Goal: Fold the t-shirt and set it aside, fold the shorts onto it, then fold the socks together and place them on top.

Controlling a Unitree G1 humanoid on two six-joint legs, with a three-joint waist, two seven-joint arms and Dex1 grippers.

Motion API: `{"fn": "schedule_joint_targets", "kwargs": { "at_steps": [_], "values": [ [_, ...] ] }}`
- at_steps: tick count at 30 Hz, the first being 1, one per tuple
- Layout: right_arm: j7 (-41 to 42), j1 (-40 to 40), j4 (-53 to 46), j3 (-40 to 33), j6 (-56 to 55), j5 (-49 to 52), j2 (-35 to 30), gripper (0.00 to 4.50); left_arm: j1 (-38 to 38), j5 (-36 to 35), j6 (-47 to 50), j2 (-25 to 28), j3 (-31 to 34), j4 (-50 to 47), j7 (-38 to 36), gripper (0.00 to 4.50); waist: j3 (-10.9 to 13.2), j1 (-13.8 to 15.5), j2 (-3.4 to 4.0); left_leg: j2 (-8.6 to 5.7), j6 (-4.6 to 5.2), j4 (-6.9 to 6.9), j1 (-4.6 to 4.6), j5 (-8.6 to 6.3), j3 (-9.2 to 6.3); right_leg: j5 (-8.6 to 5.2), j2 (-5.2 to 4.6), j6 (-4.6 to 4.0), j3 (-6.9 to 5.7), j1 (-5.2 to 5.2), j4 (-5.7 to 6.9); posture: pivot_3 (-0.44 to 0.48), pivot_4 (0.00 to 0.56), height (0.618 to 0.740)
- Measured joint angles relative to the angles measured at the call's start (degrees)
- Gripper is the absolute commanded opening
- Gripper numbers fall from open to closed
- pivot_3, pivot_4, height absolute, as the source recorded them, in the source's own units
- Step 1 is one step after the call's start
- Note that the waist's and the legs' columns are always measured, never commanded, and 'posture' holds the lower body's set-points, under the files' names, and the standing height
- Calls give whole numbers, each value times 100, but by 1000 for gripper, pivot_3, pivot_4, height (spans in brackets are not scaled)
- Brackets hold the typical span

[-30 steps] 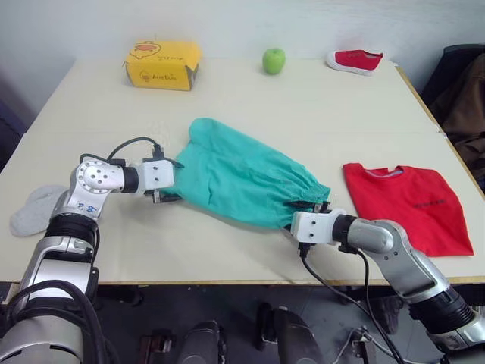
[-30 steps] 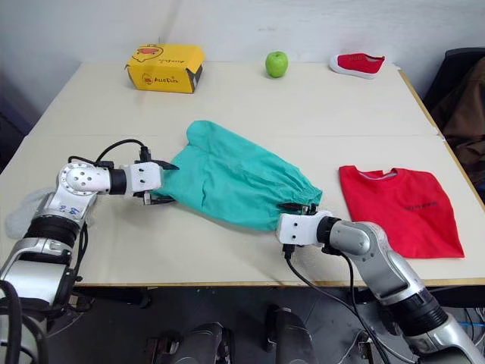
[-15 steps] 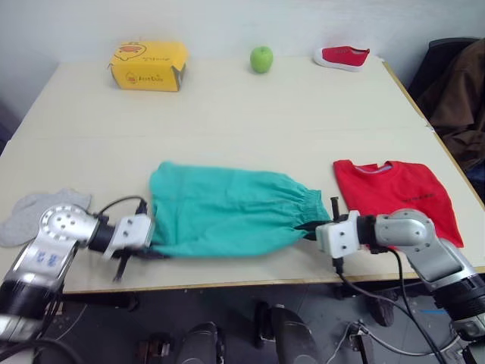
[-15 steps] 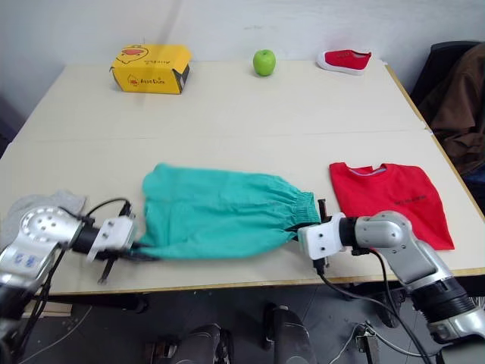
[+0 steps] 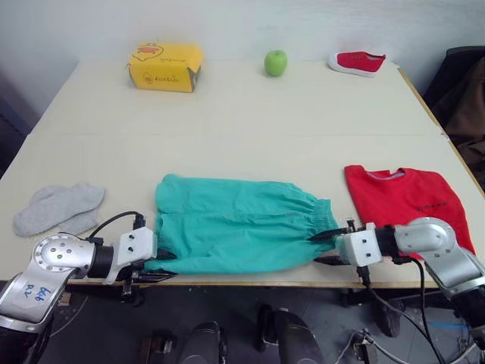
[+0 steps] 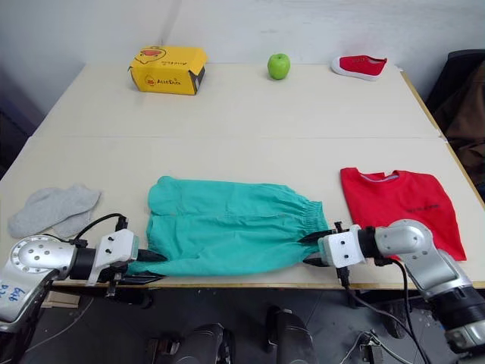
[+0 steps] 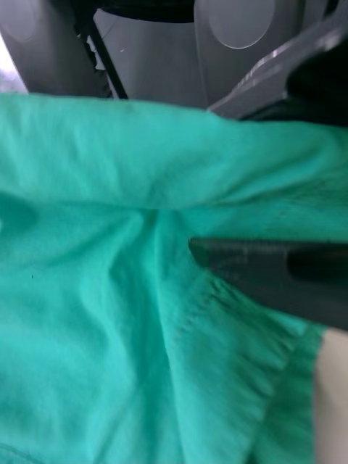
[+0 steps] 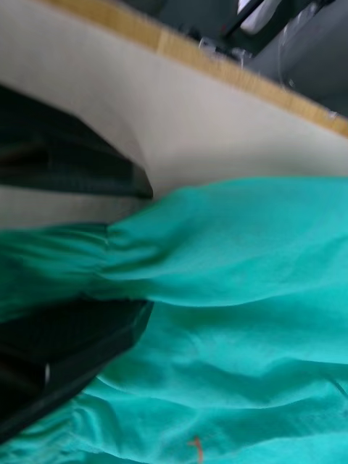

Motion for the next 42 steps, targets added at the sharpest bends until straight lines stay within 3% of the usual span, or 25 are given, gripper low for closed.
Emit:
{"fn": "schedule_joint_targets", "kwargs": {
  "at_steps": [2,4,8,10,13,16,18,21,22,23,28,31,38,42],
  "values": [
    [66,241,-473,-270,765,528,-194,3597,208,-406,395,-17,308,-142,-35,3247,1,3,1,2,0,0,0,-2,-2,0,0,0,0,1,-3,0,150,740],
    [76,419,-962,-604,1546,1170,-375,3609,497,-1093,1100,116,713,-308,-266,3791,2,-12,3,6,-2,0,0,-3,-3,-1,1,-1,0,0,-2,0,150,740],
    [33,414,-1736,-1382,3313,2641,-742,3609,496,-2592,2496,504,1778,-319,-763,3791,4,-1,7,6,-10,0,5,-9,-17,-9,3,-8,-3,3,1,0,150,740],
    [-229,112,-1899,-1503,4053,3301,-623,3609,-117,-3095,2894,480,1934,-216,-609,3791,5,23,6,4,-10,1,0,-6,-27,-8,3,-8,-3,5,1,0,150,740],
    [-869,-644,-2100,-1440,4975,3950,5,3003,-1656,-3529,3330,99,1768,199,-9,3179,4,57,7,0,-18,1,1,-1,-27,-5,2,-4,-2,9,6,0,150,740],
    [-1369,-1180,-2106,-1027,5393,3831,636,1958,-2396,-3023,3089,-316,860,439,234,2230,-3,49,17,-3,-25,-6,2,-2,-12,-7,1,-1,-4,4,10,0,150,740],
    [-1609,-1349,-1989,-549,5479,3366,1051,1253,-2646,-2475,2832,-613,25,758,218,1593,-4,8,15,-2,-26,-8,-8,1,-8,-7,7,0,-10,0,18,0,150,740],
    [-1806,-1386,-1673,60,5470,2669,1493,121,-3019,-1771,2396,-871,-737,1249,158,580,-5,-18,11,-3,-22,3,-55,3,-2,-5,11,3,-13,-40,16,0,150,740],
    [-1873,-1403,-1521,300,5386,2358,1631,0,-3174,-1520,2186,-967,-930,1427,149,267,-5,-20,11,-4,-18,8,-77,6,2,-3,11,6,-13,-61,19,0,150,740],
    [-1928,-1412,-1369,518,5266,2029,1738,0,-3303,-1266,1966,-1064,-1110,1627,134,27,-6,-15,10,-10,-14,9,-82,9,10,-2,8,8,-7,-74,30,0,150,740],
    [-2155,-1457,-717,1030,4991,922,2059,0,-3828,-227,1055,-1712,-1797,2868,176,27,-6,-16,10,-13,-10,23,-80,19,18,-1,2,8,2,-76,51,0,150,740],
    [-2090,-1307,-690,961,4809,738,1956,0,-4062,187,362,-1809,-1913,3730,152,27,-9,-16,4,-10,-13,26,-72,21,16,-1,0,7,3,-74,57,0,150,740],
    [-1881,-81,-1343,-264,4823,849,854,0,-4370,426,-735,-1439,-1232,5523,158,27,-16,-6,-1,-10,-13,27,-52,20,5,-1,-10,7,-1,-53,40,0,150,740],
    [-1955,714,-1908,-1148,5028,1171,726,0,-4028,135,-149,-1194,-911,4861,-290,27,-16,-7,-2,-10,-15,24,-70,20,2,1,-11,8,-3,-69,60,0,150,740]
  ]
}}
